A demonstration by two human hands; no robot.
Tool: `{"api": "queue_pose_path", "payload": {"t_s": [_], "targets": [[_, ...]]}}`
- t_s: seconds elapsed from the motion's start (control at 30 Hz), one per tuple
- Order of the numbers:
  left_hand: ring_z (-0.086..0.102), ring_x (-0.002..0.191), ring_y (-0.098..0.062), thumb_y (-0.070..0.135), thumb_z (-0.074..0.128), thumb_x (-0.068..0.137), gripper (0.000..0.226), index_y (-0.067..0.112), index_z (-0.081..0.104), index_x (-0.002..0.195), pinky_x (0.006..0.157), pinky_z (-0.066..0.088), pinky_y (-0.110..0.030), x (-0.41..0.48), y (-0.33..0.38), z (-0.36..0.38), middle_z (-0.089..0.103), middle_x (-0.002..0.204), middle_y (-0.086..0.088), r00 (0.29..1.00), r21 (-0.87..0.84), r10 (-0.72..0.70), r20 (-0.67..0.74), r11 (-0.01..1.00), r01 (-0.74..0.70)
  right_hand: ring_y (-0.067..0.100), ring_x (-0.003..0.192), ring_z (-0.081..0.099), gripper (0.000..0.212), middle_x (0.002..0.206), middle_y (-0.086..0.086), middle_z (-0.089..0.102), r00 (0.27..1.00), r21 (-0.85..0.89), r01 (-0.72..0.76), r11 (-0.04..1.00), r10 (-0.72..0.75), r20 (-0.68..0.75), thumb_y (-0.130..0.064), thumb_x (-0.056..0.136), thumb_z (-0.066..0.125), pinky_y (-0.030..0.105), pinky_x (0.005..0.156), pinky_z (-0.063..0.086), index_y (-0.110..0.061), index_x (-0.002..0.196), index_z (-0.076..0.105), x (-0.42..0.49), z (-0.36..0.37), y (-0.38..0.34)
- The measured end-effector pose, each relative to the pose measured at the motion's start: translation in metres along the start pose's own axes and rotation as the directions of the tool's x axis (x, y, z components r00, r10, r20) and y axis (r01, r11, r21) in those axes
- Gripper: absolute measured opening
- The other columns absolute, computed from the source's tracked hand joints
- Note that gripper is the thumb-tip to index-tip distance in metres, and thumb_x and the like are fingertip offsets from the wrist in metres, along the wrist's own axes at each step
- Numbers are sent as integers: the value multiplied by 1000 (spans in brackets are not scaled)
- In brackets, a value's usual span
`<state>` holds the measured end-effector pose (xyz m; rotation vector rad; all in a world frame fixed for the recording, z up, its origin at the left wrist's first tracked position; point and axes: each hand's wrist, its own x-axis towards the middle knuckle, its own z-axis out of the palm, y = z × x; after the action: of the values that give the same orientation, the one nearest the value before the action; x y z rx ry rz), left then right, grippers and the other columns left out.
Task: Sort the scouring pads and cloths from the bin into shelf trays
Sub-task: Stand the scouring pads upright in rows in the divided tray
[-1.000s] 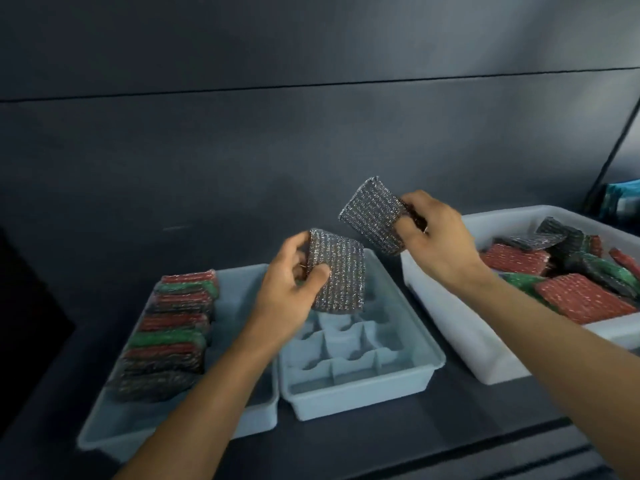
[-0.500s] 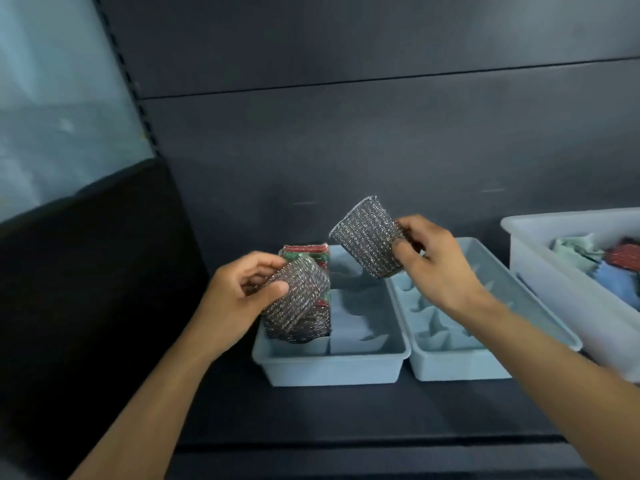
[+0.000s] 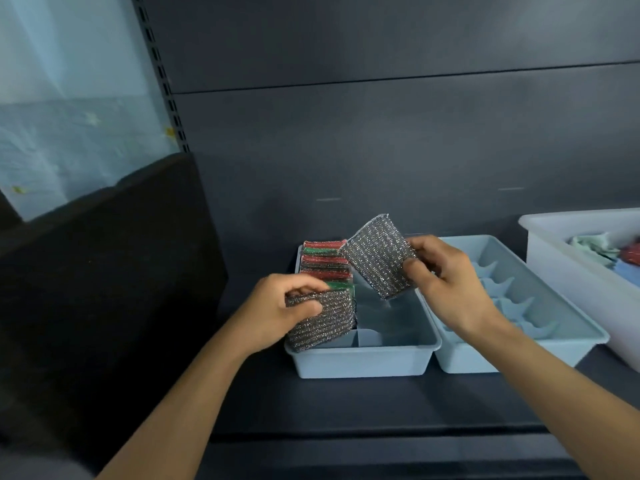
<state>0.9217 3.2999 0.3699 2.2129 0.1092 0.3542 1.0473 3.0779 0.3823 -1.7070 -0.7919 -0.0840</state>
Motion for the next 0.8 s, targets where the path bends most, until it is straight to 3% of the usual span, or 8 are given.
{"api": "queue_pose_path", "payload": {"t_s": [0.13,0.27,0.37,0.53,0.7,0.8], "targets": [[59,90,15,21,75,84,24,34,73,105,84,45,-16,10,2,14,69,106,18,999,188,20,30,982,-25,22,79,63,31,83,-5,70,1000,-23,19,1000,-18,19,1,92,52,36,75,51,-27,93,64,-7,3,0],[58,105,0,24,73,86,20,29,70,106,95,46,-28,16,-8,25,66,112,14,999,347,52,5,936,-51,21,79,63,23,84,-2,71,999,-46,18,999,-16,43,-1,93,53,33,73,50,-20,98,65,-11,1,3],[56,98,-2,27,76,83,17,31,71,99,92,48,-33,14,-20,22,61,100,16,998,407,59,8,912,-57,8,75,62,22,85,-5,71,996,-48,15,999,-11,86,-2,93,55,20,68,48,-20,101,64,-14,2,4],[58,80,2,30,81,77,21,34,76,97,71,43,-19,11,-19,19,63,87,18,994,271,31,105,961,-58,8,71,62,23,84,-5,73,989,14,-15,1000,13,145,-5,93,58,17,62,47,-27,99,64,-16,8,2],[59,81,0,25,81,77,24,29,77,100,74,45,-18,14,-16,11,66,87,14,990,207,-28,137,978,-1,1,68,60,28,81,-13,71,988,39,-5,999,-1,154,-4,93,57,19,66,46,-31,94,62,-17,16,2],[63,86,-2,21,82,77,24,32,77,98,81,51,-23,15,-19,7,70,91,9,982,59,-51,179,997,41,4,71,62,28,84,-10,72,989,58,-12,998,3,150,-4,94,57,26,68,49,-31,96,63,-17,17,4]]}}
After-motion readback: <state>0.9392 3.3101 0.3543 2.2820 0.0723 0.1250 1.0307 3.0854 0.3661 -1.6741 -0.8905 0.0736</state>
